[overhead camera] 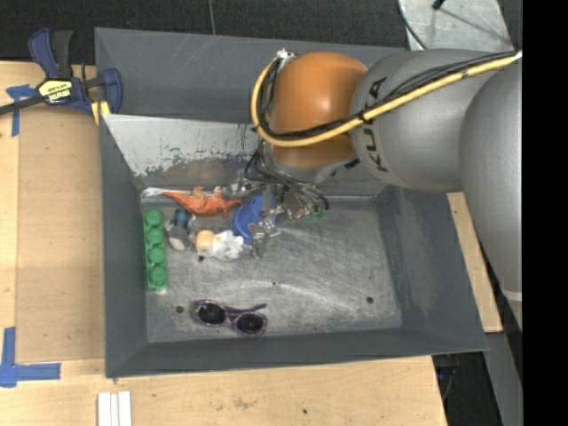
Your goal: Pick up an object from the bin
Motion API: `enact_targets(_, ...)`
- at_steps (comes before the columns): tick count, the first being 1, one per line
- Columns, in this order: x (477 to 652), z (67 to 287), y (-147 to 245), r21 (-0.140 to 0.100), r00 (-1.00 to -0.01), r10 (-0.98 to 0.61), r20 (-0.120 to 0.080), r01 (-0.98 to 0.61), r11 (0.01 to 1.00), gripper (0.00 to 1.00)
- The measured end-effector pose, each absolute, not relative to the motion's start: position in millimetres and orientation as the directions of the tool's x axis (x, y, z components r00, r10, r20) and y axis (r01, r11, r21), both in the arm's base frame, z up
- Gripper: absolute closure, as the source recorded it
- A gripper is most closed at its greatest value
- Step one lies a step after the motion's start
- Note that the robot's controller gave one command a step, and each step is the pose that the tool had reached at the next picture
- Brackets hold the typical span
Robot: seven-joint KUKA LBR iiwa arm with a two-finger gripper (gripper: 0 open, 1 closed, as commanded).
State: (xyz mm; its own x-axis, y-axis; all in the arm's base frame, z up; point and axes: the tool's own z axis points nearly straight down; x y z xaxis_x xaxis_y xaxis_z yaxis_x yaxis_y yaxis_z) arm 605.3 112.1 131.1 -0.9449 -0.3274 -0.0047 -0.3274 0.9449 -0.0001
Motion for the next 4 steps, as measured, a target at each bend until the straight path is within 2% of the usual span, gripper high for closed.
enact_targets(1, 606.8, 124, 144, -0.001, -0.894, -0.448, -0.007, -0.448, 0.894, 0.0)
enact_targets(2, 596.0, 83, 140, 0.0, -0.91, -0.415, -0.004, -0.415, 0.91, 0.0)
enact_targets(3, 599.2, 76, 152, -0.006, -0.867, -0.499, -0.02, -0.499, 0.867, 1.0)
enact_targets(4, 599.3, 76, 151, -0.006, -0.867, -0.499, -0.02, -0.499, 0.867, 1.0)
